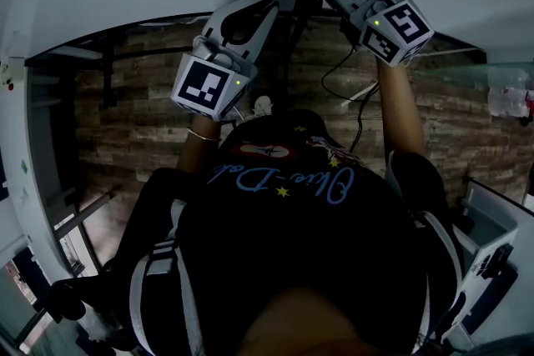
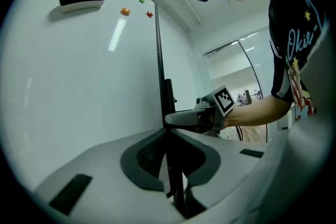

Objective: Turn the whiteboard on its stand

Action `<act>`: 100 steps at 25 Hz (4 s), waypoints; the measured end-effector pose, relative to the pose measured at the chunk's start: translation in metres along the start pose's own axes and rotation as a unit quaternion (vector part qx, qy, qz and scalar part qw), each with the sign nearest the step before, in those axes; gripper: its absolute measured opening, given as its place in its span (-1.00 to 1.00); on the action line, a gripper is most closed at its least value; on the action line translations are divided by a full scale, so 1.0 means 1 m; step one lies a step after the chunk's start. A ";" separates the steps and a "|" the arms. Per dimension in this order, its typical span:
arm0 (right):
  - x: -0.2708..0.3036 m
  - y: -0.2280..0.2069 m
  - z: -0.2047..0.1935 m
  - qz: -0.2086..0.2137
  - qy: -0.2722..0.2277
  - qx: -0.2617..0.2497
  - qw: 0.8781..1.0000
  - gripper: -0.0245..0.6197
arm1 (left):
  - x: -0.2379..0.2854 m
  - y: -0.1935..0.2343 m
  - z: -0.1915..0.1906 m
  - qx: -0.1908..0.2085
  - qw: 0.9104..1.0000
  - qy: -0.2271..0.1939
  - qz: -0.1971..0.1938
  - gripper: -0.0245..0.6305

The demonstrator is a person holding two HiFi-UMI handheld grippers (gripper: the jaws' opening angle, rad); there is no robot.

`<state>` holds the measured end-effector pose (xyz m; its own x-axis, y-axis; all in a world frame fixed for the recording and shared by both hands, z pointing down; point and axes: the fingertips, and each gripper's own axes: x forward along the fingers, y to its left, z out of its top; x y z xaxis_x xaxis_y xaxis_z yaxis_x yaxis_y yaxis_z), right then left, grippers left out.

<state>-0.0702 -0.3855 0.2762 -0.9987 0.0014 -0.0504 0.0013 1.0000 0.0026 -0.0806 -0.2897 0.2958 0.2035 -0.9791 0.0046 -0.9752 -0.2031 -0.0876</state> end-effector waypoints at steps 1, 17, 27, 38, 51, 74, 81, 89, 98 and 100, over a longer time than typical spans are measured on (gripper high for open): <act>0.000 0.000 0.000 -0.001 0.000 0.000 1.000 -0.38 | -0.001 0.001 0.000 0.002 1.000 -0.004 0.001 -0.80; -0.005 0.020 -0.006 -0.010 0.000 0.000 1.000 -0.38 | -0.011 -0.004 -0.004 0.002 1.000 -0.006 -0.009 -0.80; -0.003 0.050 -0.007 0.000 -0.005 -0.003 1.000 -0.37 | -0.019 -0.011 -0.006 0.001 1.000 -0.002 -0.014 -0.80; -0.005 0.061 -0.007 -0.002 -0.003 -0.003 1.000 -0.37 | -0.023 -0.013 -0.010 0.002 1.000 0.005 -0.006 -0.80; -0.014 0.078 -0.006 0.009 -0.010 -0.003 1.000 -0.37 | -0.030 -0.024 -0.008 0.002 1.000 0.009 0.008 -0.80; -0.025 0.111 -0.008 -0.015 -0.020 0.004 1.000 -0.36 | -0.064 -0.031 -0.018 0.002 1.000 0.012 -0.006 -0.86; -0.030 0.125 -0.010 -0.028 -0.015 0.001 1.000 -0.36 | -0.079 -0.033 -0.016 0.003 1.000 0.004 -0.022 -0.86; -0.033 0.131 -0.010 -0.040 -0.011 -0.002 0.999 -0.37 | -0.088 -0.029 -0.013 0.003 1.000 0.002 -0.031 -0.86; -0.038 0.148 -0.009 -0.051 -0.015 -0.005 0.999 -0.37 | -0.102 -0.035 -0.013 0.002 0.999 0.003 -0.042 -0.86; -0.039 0.147 -0.009 -0.058 -0.016 -0.005 0.998 -0.37 | -0.103 -0.037 -0.013 0.002 0.999 0.006 -0.045 -0.86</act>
<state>-0.0314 -0.2382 0.2879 -0.9900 -0.1138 -0.0833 -0.1146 0.9934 0.0046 -0.0668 -0.1814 0.3117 0.2898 -0.9568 0.0250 -0.9525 -0.2909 -0.0905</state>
